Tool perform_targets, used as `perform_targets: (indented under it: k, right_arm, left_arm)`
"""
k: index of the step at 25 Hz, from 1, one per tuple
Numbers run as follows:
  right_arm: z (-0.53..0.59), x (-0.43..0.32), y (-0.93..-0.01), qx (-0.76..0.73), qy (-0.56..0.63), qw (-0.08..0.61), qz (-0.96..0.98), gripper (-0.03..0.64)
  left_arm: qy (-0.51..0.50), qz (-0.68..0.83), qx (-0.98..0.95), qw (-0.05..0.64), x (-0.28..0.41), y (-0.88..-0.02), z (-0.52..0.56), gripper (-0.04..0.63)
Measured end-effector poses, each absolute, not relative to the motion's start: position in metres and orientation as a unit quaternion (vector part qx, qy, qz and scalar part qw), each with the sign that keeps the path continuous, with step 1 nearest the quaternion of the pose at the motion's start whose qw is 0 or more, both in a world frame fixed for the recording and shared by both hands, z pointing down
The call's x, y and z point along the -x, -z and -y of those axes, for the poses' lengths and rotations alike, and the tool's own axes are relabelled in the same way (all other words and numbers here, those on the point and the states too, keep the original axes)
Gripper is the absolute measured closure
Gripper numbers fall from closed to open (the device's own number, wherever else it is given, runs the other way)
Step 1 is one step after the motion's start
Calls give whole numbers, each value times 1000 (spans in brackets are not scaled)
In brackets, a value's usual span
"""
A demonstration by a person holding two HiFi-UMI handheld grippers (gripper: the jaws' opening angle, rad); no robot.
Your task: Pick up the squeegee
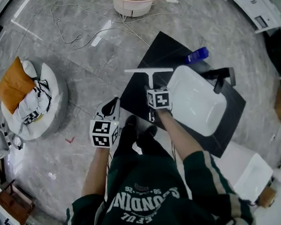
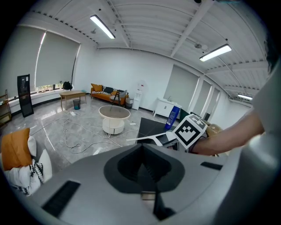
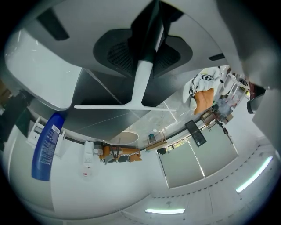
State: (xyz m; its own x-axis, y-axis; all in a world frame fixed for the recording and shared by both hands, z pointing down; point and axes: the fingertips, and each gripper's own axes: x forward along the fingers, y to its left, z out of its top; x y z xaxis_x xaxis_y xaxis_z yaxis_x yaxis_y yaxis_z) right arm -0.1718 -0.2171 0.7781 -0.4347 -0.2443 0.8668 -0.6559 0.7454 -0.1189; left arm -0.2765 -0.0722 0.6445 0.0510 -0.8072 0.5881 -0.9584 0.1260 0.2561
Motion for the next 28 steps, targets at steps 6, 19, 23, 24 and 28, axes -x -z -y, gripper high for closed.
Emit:
perform_targets:
  k: [6,19,23,24,28]
  right_arm:
    - [218,173,-780,-287,-251,465,799,512]
    - [225,164,-774,-307,-247,472,788,529]
    - [226,161,-770,-308,-246,465,793,529]
    - [226,160,-767,-309,-247,463,794,529]
    - [229,156,-759,-313,-250,451,797,529]
  left_arm:
    - [-118,679,-650,320,281,-645,76,594]
    - [-120,674,-657,316,279,-640,83,594]
    - [-120,672,-661,312,275,-637,88,594]
    - [-121,671,-663,311,274,-637,89,594]
    - [-122,665,-671,305,268,-632,96,594]
